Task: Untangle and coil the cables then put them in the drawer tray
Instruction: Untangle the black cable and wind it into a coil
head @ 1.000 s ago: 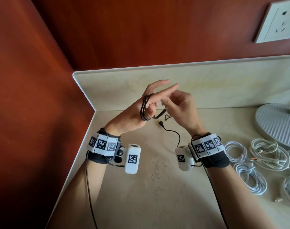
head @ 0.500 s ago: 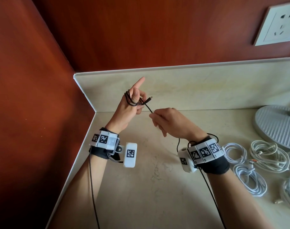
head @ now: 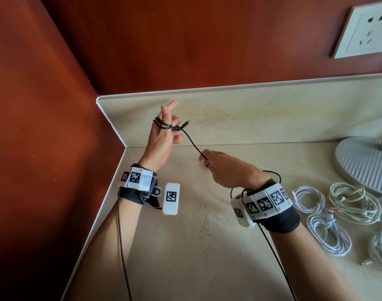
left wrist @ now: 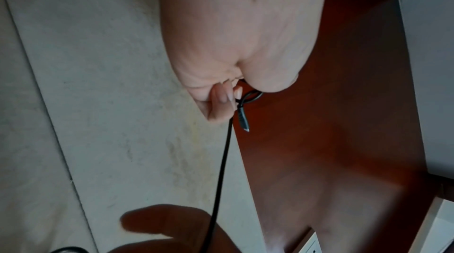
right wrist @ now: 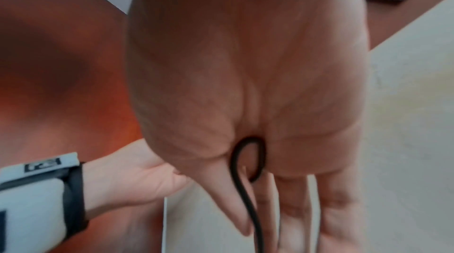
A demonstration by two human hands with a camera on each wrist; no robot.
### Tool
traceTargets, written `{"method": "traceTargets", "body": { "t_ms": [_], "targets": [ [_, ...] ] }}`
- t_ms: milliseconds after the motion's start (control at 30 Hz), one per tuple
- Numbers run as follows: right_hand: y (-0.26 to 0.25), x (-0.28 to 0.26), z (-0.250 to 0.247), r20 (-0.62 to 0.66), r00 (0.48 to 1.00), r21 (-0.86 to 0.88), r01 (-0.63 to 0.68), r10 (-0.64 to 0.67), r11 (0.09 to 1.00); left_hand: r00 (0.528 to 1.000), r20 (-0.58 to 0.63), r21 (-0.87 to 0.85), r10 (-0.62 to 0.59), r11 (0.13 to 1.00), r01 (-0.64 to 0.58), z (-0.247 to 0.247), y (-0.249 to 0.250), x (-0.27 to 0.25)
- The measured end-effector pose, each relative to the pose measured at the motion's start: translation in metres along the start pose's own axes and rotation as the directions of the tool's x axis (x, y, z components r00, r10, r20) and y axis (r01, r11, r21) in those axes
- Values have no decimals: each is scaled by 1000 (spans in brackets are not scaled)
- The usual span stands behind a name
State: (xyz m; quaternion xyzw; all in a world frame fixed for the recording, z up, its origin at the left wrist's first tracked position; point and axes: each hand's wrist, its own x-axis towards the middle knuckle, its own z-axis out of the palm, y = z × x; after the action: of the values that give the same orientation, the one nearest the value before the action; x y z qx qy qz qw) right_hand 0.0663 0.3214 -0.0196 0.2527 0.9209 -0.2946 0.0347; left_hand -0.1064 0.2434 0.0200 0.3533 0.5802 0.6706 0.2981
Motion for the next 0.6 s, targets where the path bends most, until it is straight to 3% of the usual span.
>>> {"method": "traceTargets", "body": {
  "t_ms": [67, 133, 200, 300, 333, 400, 500, 567, 600],
  "targets": [
    [4, -1, -5, -34, 999, 48, -19, 21, 999, 1000, -15, 1, 18, 1000, -18, -1, 1, 2],
    [12, 1, -8, -171, 984, -18, -52, 48, 998, 999, -19, 10, 45, 999, -45, -1, 3, 1],
    [26, 4, -12, -320, 942, -13, -115, 105, 993, 997, -23, -1, 73, 997, -73, -1, 8, 1],
    [44, 0, -22, -437, 862, 68, -251, 255, 966, 994, -30, -25, 105, 994, -106, -1, 13, 2],
    [48, -1, -26, -438, 855, 48, -287, 279, 957, 993, -18, -26, 117, 993, -117, 1, 14, 2],
    [51, -4, -31, -335, 895, -60, -333, 295, 941, 988, 17, -1, 152, 988, -152, 7, 12, 0],
    [38, -12, -35, -141, 958, -118, -266, 249, 957, 985, 76, 32, 155, 987, -158, 21, 6, -3],
    [22, -16, -42, -228, 969, -41, -112, 99, 993, 980, 108, 109, 169, 978, -180, 28, 2, -4],
    [14, -17, -44, -319, 948, -9, -20, 16, 1000, 975, 123, 156, 185, 967, -203, 30, 0, -4]
  ]
}}
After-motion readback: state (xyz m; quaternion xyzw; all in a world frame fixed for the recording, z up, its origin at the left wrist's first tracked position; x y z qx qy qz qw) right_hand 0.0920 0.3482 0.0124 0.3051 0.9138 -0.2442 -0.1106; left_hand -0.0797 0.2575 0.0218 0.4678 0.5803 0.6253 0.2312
